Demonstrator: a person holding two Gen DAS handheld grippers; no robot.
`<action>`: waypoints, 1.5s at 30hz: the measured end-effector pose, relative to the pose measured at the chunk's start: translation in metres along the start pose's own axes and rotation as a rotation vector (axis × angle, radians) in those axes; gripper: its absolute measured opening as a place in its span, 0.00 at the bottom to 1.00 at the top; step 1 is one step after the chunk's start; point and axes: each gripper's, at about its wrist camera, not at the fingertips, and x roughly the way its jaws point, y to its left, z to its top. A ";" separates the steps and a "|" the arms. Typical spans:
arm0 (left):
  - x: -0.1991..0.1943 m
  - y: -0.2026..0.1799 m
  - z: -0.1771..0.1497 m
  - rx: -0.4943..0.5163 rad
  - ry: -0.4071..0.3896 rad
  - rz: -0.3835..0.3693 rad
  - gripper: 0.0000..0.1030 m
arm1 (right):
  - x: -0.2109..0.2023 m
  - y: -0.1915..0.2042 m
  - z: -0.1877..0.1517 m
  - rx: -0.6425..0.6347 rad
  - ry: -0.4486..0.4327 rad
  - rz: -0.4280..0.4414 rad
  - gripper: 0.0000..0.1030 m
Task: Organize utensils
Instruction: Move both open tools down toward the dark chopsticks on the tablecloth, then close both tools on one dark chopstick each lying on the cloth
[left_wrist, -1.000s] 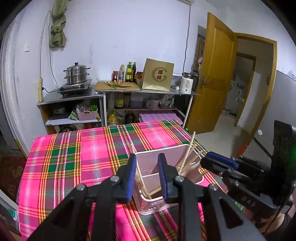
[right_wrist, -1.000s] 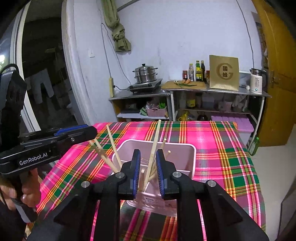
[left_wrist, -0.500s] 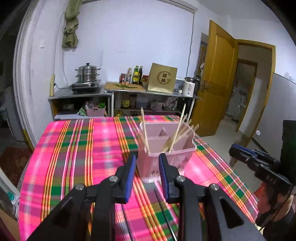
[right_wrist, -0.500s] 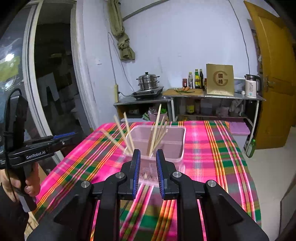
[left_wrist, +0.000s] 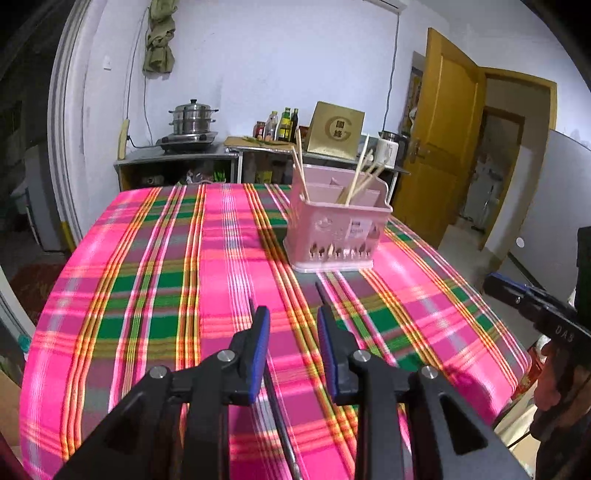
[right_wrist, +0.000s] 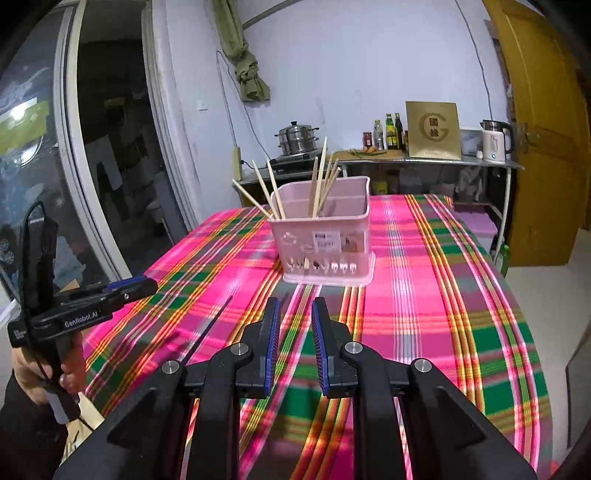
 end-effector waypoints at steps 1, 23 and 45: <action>-0.002 0.001 -0.004 -0.003 0.002 -0.002 0.27 | -0.002 0.000 -0.002 0.002 0.000 0.000 0.17; 0.029 0.016 -0.021 -0.023 0.095 0.038 0.27 | 0.031 0.010 -0.017 0.008 0.079 0.013 0.17; 0.132 0.045 0.001 -0.052 0.287 0.073 0.27 | 0.139 0.021 0.000 0.016 0.262 0.021 0.17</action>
